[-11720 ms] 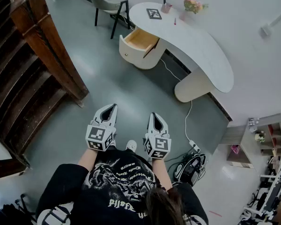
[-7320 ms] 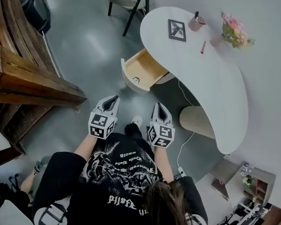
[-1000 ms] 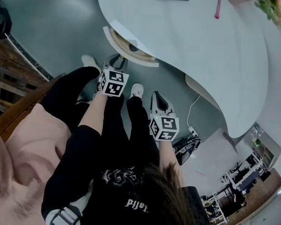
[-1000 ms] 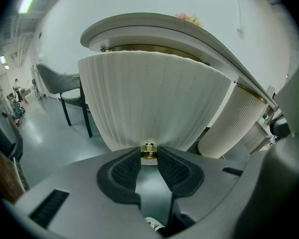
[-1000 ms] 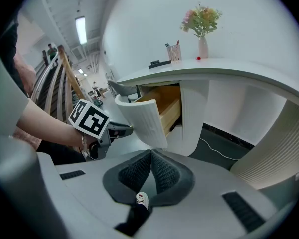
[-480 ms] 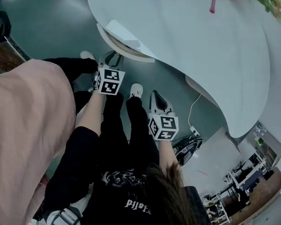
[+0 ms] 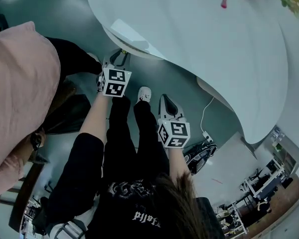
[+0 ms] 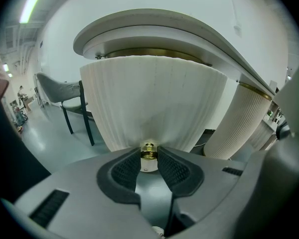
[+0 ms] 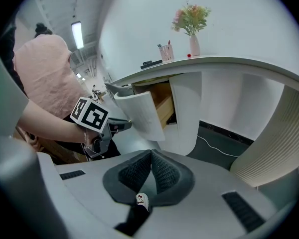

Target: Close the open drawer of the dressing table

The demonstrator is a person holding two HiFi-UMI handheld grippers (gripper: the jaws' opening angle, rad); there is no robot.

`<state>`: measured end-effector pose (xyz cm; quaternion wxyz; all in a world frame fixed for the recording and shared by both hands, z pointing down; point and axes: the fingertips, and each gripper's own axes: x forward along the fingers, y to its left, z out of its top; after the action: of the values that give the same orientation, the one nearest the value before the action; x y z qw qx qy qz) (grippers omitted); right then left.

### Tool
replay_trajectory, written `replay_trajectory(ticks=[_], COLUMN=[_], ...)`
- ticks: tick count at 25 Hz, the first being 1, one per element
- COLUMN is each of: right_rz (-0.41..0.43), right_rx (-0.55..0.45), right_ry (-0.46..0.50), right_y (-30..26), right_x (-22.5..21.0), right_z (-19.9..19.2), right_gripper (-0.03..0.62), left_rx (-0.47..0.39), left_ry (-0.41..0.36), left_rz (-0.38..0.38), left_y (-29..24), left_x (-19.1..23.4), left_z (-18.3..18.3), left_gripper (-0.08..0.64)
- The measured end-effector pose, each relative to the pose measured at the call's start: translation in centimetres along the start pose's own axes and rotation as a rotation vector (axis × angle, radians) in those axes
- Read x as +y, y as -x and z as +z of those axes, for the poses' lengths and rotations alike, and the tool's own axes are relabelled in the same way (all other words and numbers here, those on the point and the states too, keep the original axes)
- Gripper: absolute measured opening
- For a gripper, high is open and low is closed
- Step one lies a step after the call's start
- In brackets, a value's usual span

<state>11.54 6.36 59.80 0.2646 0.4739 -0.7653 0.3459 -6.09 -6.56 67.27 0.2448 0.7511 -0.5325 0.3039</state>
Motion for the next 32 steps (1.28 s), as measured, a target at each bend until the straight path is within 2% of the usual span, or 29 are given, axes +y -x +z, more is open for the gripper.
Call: replay_trajectory(ticks=[11,16,32], right_rz=[-0.001,-0.003,-0.009], right_rx=[0.015,0.009,-0.024], right_ry=[-0.019,-0.022,-0.115], right_y=[-1.7,-1.6,-3.4], right_x=[-0.5,-0.3,0.2], right_z=[-1.7,-0.6,-0.9], right_gripper=[0.026,0.026,0.026], left_rx=[-0.057,-0.084,-0.158], left_ry=[-0.02,-0.024,-0.055], left_rz=[-0.012,-0.015,-0.03], left_y=[-2.0,-1.9,-3.2], left_x=[-0.5,-0.4,0.1], left_z=[0.4,2.0,3.1], left_gripper=[0.115,0.115,0.115])
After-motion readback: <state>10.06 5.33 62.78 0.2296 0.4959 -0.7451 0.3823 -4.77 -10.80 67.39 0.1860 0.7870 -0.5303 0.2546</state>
